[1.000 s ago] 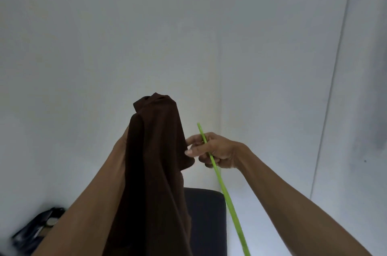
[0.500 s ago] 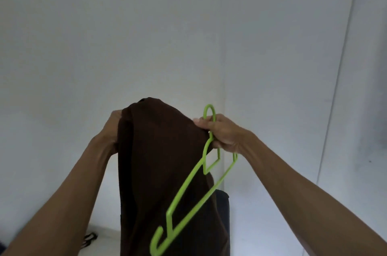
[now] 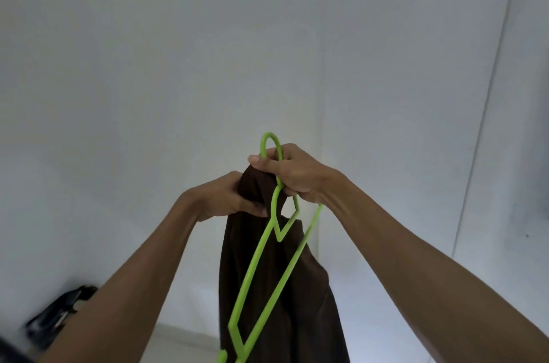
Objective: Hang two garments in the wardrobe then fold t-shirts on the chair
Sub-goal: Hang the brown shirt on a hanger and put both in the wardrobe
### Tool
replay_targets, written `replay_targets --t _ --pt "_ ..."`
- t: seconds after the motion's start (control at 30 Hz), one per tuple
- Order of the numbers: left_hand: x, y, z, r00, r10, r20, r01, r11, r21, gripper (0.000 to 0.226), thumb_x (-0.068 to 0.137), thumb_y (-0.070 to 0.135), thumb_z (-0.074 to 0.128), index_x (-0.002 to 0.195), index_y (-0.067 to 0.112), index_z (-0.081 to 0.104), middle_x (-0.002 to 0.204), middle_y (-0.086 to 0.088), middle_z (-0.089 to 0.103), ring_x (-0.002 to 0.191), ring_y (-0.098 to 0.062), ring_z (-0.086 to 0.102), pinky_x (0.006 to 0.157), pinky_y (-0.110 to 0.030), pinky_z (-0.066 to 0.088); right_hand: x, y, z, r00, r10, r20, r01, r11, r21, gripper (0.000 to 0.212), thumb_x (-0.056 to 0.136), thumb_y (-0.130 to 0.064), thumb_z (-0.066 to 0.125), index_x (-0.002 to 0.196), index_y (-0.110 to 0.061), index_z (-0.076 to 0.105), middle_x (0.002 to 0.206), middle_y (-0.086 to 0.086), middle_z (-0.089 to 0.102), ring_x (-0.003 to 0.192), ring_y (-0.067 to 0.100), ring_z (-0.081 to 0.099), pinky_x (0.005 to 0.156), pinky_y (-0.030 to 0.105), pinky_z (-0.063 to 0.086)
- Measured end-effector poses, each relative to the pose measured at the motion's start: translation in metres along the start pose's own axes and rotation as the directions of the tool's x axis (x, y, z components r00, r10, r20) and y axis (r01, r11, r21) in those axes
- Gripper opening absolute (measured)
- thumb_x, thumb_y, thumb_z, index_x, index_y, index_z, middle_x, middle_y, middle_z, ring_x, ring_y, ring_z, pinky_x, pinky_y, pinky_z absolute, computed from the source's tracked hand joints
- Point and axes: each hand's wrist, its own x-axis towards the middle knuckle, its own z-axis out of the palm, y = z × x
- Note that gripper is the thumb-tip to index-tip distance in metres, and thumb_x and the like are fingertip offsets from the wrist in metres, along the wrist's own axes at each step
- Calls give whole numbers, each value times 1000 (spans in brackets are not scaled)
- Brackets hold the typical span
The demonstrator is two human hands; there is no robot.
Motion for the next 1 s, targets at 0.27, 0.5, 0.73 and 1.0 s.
replay_targets --t 0.27,0.5,0.73,1.0 --pt "-3 3 -2 891 309 -331 -362 926 -109 23 71 -19 66 83 0 72 78 -8 71 76 -23 69 68 -30 56 -18 38 -34 965 250 -75 -247 968 42 30 83 -4 67 106 -23 67 85 4 74 48 12 29 37 21 23" --pt "2 13 -13 844 324 -428 -385 921 -62 24 58 -12 55 61 11 61 62 -5 58 61 -17 56 56 -24 44 -21 67 -5 919 385 81 -371 916 -150 51 94 -2 49 52 -28 62 54 1 44 44 12 36 45 26 24" --pt "-31 -26 -40 845 209 -491 -279 958 -72 34 60 -14 77 89 4 75 87 -13 76 83 -30 74 70 -29 60 -11 53 -35 944 45 -328 -127 963 -236 28 96 -16 64 69 -12 59 46 -4 41 42 14 37 45 25 34" --pt "-48 -33 -23 970 -166 -179 150 984 -100 69 59 44 92 114 12 66 111 -15 72 105 -32 70 96 -51 54 0 25 -19 916 -137 -378 36 964 -263 33 97 -19 60 66 -16 51 50 -12 39 43 6 38 49 22 33"
